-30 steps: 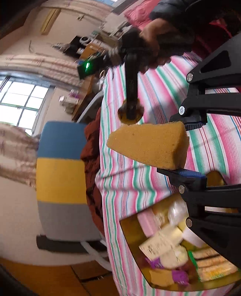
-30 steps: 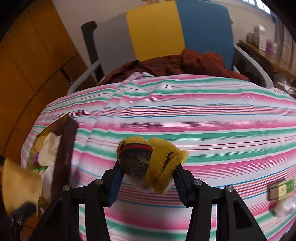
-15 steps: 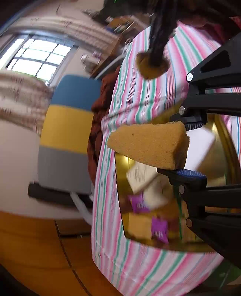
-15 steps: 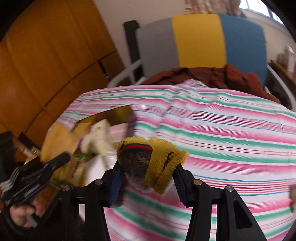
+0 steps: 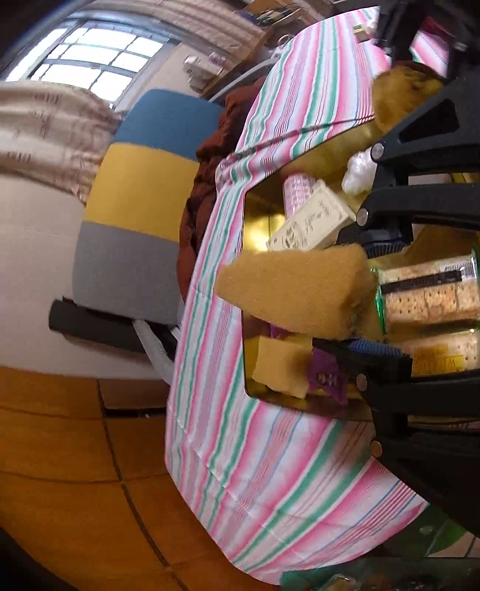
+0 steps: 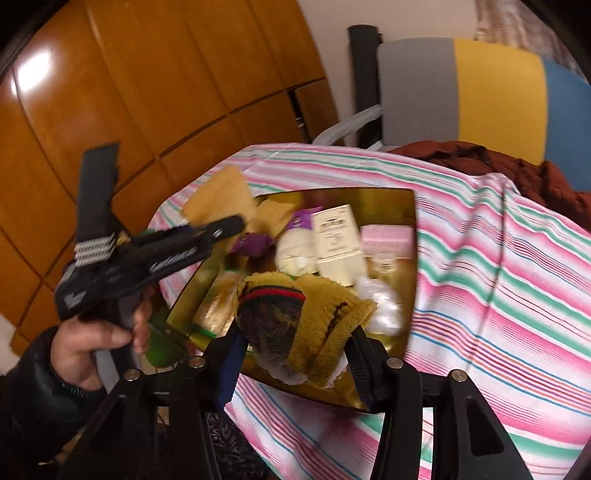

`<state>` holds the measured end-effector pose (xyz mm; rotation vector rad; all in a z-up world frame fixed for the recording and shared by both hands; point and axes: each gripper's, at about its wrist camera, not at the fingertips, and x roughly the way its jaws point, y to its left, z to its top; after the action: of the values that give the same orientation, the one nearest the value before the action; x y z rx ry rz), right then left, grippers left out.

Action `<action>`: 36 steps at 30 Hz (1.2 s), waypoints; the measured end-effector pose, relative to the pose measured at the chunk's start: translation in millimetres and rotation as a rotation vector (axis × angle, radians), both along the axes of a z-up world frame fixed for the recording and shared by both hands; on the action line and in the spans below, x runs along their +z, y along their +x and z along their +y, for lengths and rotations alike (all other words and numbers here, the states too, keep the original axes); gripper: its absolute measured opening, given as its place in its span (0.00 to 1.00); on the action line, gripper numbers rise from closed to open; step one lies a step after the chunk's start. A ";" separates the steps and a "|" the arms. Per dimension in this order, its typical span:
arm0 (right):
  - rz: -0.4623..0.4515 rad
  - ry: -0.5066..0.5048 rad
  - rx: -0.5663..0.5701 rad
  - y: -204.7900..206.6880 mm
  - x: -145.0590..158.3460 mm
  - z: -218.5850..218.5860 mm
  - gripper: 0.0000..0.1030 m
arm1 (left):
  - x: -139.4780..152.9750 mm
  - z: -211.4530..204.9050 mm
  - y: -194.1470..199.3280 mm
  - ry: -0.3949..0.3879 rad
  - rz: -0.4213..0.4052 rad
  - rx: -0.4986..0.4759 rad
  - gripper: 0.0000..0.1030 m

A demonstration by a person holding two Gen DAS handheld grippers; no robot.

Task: Organize objects
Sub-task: 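Carry the sponge and knitted ball to the gold tray and release both, then move both tools back toward the green box and plastic bag on the cloth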

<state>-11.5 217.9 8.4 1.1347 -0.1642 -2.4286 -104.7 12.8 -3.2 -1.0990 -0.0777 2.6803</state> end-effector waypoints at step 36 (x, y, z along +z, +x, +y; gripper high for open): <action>0.143 0.213 -0.270 11.4 6.3 -8.9 1.00 | 12.5 1.2 49.8 -0.041 0.038 0.036 0.48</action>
<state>-0.2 209.0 14.7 1.0793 -0.0138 -2.8127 -54.9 14.0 9.4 -1.0675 -0.0367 2.7453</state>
